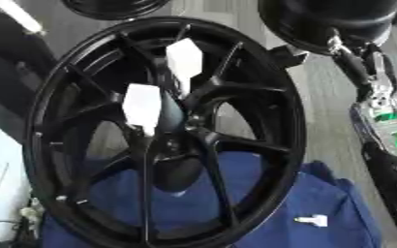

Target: Pull the pin out of the wheel hub.

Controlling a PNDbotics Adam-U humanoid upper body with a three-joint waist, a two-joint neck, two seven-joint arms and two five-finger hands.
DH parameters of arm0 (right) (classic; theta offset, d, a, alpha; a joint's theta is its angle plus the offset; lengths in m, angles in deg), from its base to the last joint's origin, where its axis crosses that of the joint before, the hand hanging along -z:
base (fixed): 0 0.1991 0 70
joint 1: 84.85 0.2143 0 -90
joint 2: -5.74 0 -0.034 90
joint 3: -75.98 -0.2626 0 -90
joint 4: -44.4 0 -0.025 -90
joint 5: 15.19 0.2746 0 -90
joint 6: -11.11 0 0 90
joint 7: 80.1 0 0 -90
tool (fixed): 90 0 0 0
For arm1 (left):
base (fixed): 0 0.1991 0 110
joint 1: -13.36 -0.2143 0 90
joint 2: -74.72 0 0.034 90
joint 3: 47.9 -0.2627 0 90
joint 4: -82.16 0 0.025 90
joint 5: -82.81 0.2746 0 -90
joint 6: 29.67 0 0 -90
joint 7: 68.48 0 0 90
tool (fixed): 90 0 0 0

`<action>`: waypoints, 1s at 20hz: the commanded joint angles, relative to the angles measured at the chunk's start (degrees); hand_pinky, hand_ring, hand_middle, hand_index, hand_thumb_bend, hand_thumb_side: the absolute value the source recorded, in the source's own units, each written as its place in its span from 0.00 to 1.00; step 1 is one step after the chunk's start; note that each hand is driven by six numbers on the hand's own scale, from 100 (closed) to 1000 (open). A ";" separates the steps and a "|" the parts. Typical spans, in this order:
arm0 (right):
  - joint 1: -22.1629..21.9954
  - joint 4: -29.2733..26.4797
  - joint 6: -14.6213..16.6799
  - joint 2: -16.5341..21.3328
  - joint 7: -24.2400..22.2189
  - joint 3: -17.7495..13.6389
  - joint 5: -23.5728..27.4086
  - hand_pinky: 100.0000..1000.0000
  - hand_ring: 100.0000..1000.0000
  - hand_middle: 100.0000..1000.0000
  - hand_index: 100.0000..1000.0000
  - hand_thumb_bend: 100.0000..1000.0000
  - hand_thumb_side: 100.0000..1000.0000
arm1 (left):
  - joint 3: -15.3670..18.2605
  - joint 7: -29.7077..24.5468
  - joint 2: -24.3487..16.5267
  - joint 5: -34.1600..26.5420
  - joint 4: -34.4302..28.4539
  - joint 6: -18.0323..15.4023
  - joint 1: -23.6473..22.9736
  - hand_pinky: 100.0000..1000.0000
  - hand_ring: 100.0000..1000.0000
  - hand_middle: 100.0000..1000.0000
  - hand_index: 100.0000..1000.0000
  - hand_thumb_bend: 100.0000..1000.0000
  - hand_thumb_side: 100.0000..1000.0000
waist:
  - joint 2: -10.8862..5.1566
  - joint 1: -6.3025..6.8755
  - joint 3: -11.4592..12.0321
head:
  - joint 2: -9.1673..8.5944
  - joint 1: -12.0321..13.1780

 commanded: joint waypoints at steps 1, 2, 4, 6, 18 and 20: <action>0.41 -0.61 0.16 2.69 0.71 -1.08 0.01 0.84 0.70 0.63 0.84 0.34 0.47 | 7.12 2.65 -7.83 -2.32 -2.05 2.34 -5.32 0.68 0.46 0.24 0.27 0.24 0.00 | -2.07 0.07 0.48 | 0.46 -0.94; 0.38 -0.68 0.19 2.68 0.92 -1.20 0.09 0.84 0.70 0.63 0.84 0.34 0.47 | 8.51 3.96 -9.09 -2.58 -2.06 3.02 -8.00 0.67 0.46 0.24 0.27 0.22 0.00 | -2.21 0.04 0.65 | 0.53 -1.08; 0.28 -0.81 0.24 2.55 1.29 -1.41 0.26 0.84 0.70 0.63 0.84 0.34 0.47 | 10.22 6.31 -10.55 -3.69 -1.73 3.88 -12.39 0.67 0.46 0.24 0.27 0.18 0.00 | -2.53 -0.01 0.85 | 0.59 -1.46; 0.33 -0.95 0.28 2.28 1.57 -1.55 0.41 0.84 0.70 0.63 0.84 0.34 0.47 | 10.95 7.87 -11.32 -4.41 -0.84 4.63 -15.87 0.67 0.47 0.26 0.29 0.19 0.00 | -2.80 -0.09 0.84 | 0.35 -1.52; 0.54 -1.17 0.08 1.49 1.56 -1.32 0.62 0.84 0.70 0.63 0.84 0.33 0.47 | 11.19 10.48 -10.37 -3.16 6.90 7.11 -23.90 0.86 0.81 0.77 0.83 0.52 0.44 | -2.92 -0.71 0.01 | -0.64 -0.57; 0.58 -1.18 0.11 1.50 1.57 -1.31 0.64 0.84 0.70 0.63 0.84 0.33 0.47 | 11.20 11.04 -10.30 -3.75 6.93 6.98 -24.00 0.85 0.80 0.76 0.82 0.50 0.44 | -2.91 -0.76 0.00 | -0.57 -0.45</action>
